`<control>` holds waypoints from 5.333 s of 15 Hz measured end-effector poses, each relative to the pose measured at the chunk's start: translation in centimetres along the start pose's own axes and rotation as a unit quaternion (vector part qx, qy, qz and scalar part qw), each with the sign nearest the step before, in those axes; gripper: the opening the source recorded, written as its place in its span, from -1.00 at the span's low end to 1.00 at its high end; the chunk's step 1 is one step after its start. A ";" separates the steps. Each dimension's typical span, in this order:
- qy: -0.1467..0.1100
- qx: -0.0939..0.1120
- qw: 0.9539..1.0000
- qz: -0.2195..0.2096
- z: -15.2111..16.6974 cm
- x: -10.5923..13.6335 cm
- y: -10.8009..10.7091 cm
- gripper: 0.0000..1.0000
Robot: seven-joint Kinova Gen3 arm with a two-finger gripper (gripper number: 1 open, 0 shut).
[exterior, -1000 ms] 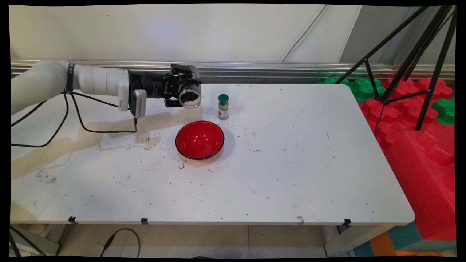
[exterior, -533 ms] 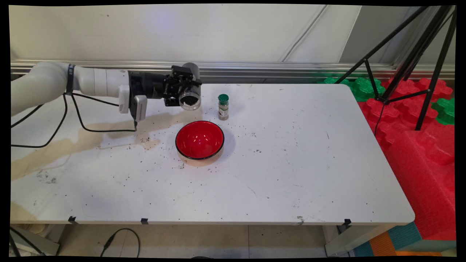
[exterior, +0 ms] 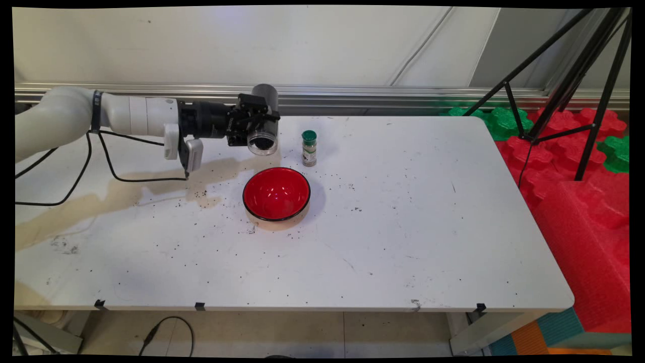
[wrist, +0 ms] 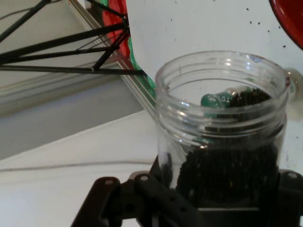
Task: Pour the black seasoning powder in the red bowl
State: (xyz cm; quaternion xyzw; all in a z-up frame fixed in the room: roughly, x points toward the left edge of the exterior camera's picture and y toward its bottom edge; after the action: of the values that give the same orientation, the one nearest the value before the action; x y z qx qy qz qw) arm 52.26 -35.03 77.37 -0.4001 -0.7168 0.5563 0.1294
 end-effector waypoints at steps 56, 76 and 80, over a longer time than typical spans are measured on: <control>0.016 0.019 0.990 0.140 -0.6 2.1 -0.4 -1.00; 0.022 0.019 0.991 0.127 -0.8 2.2 -0.2 -1.00; 0.023 0.018 0.994 0.103 -0.8 2.1 -0.2 -1.00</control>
State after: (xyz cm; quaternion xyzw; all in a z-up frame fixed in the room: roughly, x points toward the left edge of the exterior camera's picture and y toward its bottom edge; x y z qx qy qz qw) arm 51.33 -32.97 77.26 -0.4819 -0.6584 0.5702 0.0959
